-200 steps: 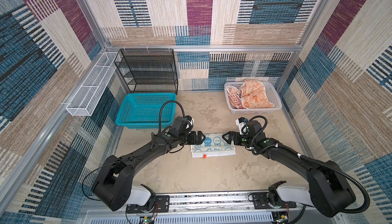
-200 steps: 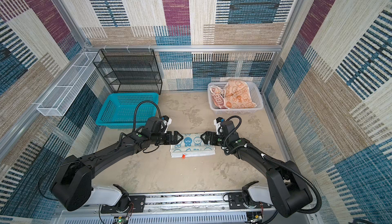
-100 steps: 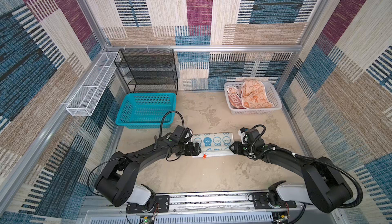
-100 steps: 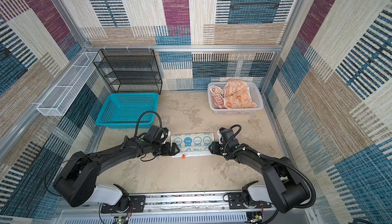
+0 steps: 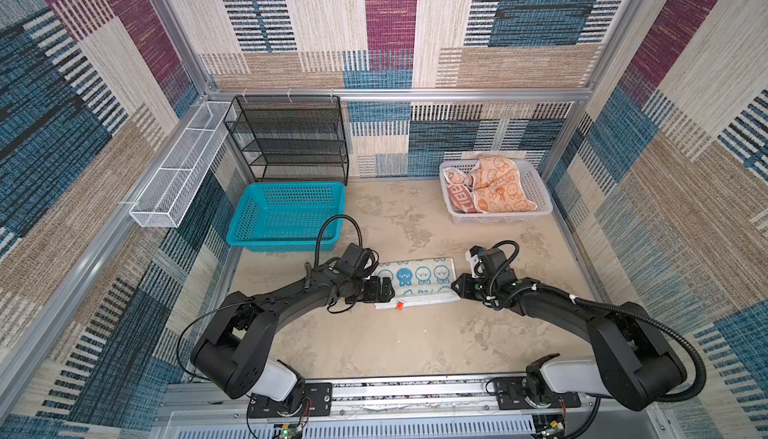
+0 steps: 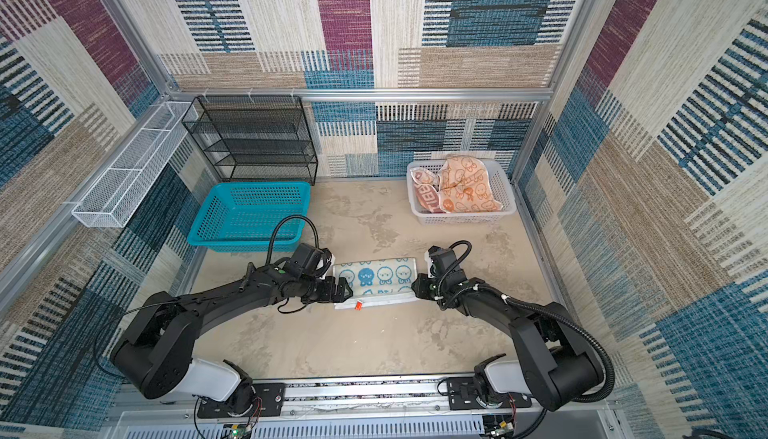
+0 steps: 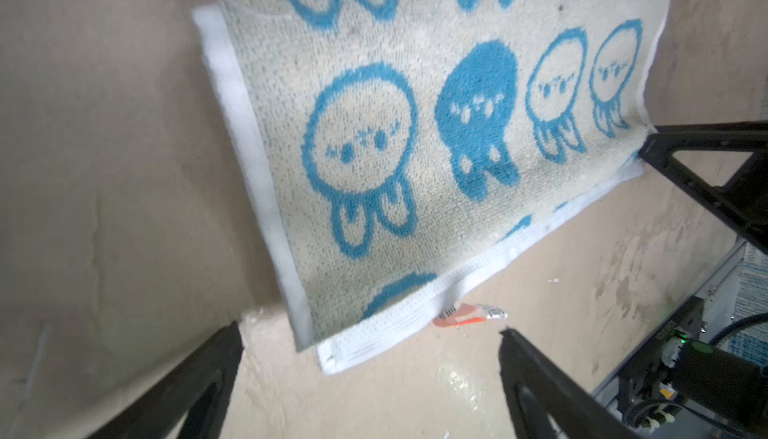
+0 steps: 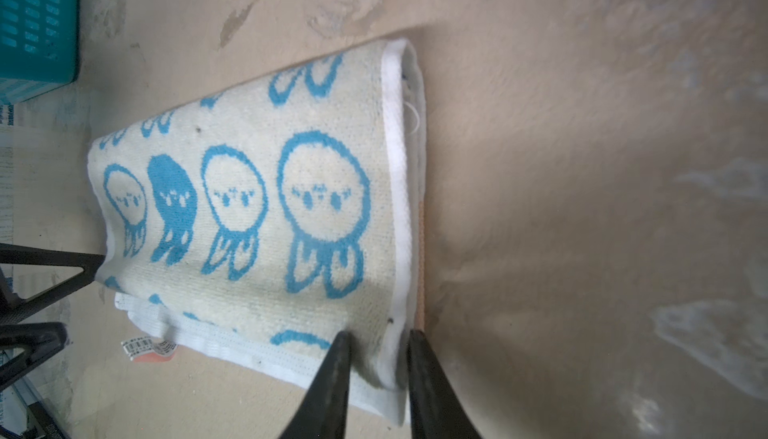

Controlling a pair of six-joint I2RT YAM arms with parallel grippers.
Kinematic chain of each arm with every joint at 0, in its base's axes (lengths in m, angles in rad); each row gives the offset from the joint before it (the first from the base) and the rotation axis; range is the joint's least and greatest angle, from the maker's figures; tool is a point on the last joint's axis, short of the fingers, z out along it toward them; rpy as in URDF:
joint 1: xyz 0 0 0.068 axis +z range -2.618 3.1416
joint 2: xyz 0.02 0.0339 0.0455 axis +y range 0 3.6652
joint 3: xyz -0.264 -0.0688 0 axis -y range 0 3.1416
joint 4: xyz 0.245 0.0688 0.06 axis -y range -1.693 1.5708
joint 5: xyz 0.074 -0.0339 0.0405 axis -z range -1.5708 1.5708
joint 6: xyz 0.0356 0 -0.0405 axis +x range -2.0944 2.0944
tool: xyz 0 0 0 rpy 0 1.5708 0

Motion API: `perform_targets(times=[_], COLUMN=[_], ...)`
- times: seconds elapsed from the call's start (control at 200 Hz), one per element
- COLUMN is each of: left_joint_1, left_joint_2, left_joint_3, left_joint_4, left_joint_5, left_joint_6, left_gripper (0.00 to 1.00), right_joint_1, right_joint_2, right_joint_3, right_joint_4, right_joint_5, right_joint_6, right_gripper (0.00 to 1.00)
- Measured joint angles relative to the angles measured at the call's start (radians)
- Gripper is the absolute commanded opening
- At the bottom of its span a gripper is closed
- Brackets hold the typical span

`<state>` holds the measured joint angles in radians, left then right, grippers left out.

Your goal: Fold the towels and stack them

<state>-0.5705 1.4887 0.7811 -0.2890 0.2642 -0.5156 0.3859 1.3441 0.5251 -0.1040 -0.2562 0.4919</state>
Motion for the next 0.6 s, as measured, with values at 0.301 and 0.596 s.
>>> perform_targets(times=[0.301,0.596], left_joint_1=[0.001,0.0], left_joint_2=[0.031,0.03], left_joint_3=[0.005,-0.013], left_joint_4=[0.002,0.008], left_joint_5=[0.016,0.035], left_joint_6=[-0.001,-0.001], left_gripper=[0.96,0.71], right_joint_1=[0.0,0.0], right_joint_2=[-0.002,0.005], right_joint_3=[0.007,0.007], right_joint_4=[-0.023,-0.02], right_joint_5=[0.029,0.027], right_joint_6=[-0.011,-0.018], right_gripper=[0.29,0.17])
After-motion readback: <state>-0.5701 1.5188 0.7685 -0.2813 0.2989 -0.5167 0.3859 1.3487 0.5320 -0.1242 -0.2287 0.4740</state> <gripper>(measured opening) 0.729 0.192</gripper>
